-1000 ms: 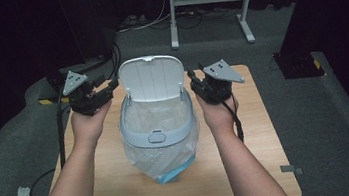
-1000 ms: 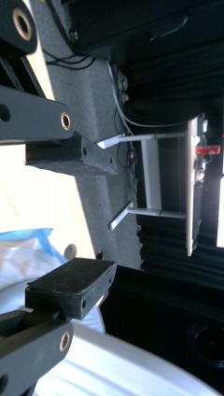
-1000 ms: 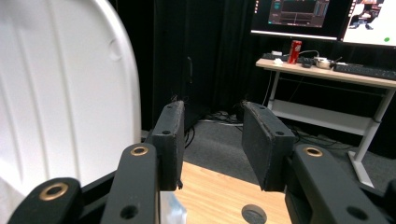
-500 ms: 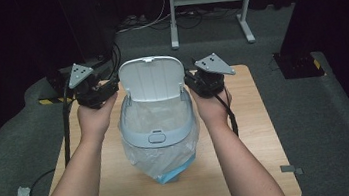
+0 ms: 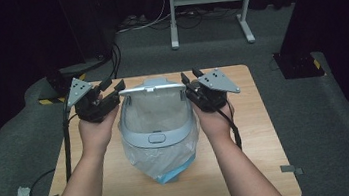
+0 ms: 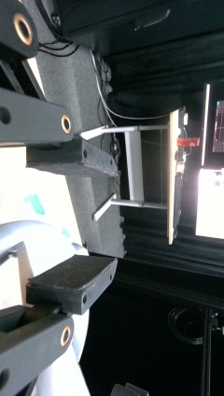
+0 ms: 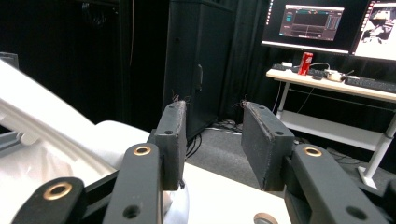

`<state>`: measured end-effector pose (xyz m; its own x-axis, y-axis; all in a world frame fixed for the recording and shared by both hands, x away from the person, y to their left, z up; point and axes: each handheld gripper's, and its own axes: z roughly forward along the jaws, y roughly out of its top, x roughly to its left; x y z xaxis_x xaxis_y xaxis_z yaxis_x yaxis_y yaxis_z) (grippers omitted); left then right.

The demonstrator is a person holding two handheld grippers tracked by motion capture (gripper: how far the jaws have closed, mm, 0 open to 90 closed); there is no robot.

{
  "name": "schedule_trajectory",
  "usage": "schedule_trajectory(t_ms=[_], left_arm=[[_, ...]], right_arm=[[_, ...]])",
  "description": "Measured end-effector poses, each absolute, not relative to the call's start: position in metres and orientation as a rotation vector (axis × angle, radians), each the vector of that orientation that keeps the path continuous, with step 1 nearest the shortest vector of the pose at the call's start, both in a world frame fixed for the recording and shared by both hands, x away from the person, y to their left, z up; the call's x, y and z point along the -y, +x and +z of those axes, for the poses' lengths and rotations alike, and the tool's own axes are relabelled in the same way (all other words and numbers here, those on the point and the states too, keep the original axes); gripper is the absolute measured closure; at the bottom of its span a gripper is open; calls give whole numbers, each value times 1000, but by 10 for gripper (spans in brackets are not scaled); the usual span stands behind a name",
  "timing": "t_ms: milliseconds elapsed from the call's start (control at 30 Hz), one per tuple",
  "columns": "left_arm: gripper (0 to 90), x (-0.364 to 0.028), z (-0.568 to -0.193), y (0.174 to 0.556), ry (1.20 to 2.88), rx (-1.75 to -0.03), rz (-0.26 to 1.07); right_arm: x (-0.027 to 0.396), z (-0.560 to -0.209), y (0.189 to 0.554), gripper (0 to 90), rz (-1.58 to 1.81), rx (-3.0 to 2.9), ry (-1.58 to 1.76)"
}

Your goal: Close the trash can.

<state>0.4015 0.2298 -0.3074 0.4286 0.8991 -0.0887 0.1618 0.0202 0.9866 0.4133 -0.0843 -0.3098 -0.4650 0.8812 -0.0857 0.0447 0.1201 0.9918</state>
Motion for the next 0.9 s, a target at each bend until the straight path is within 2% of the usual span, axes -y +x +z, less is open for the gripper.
schedule_trajectory(t_ms=[433,600,900], left_arm=[[432,-230,-324,368,1444,-961,778],[387,-230,-329,357,1443,-964,753],[329,-230,-341,337,1435,-962,784]], right_arm=[[86,-320,378,590,1465,-1662,847],[84,-324,363,566,1485,-1668,831],[77,-334,342,511,1452,-1678,804]])
